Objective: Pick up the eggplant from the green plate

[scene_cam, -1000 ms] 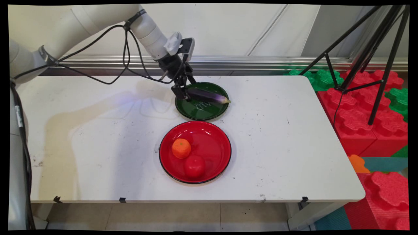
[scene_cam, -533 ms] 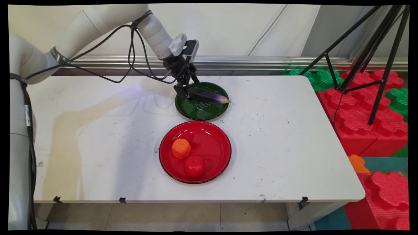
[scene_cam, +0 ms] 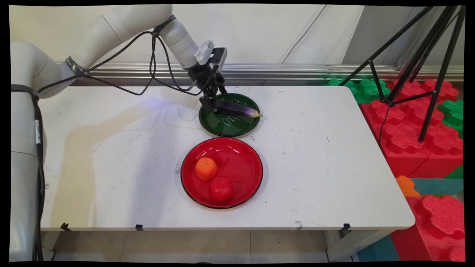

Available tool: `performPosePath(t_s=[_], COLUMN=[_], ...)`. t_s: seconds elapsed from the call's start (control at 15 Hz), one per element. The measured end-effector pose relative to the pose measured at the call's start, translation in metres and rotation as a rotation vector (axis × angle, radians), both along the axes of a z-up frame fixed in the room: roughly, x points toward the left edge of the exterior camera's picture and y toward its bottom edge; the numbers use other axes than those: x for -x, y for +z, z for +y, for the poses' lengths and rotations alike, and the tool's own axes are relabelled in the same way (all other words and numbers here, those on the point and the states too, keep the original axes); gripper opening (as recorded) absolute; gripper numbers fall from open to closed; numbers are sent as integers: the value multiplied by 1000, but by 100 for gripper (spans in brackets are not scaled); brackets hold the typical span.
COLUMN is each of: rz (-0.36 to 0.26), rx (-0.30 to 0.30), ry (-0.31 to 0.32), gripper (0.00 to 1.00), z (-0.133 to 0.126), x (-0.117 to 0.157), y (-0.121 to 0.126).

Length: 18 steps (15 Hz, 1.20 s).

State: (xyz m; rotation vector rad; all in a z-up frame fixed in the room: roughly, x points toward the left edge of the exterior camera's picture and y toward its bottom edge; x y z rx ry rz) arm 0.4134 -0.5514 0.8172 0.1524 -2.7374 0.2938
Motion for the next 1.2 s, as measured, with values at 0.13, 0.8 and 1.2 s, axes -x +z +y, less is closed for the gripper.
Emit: performPosePath(t_s=[0.13,0.8,1.2], rz=[7,25,32], rx=[-7,-16,-22], ry=[2,15,23], gripper=[100,100,0], z=[-2,-8,-9], x=[0,5,7], y=[-4,-12,-14])
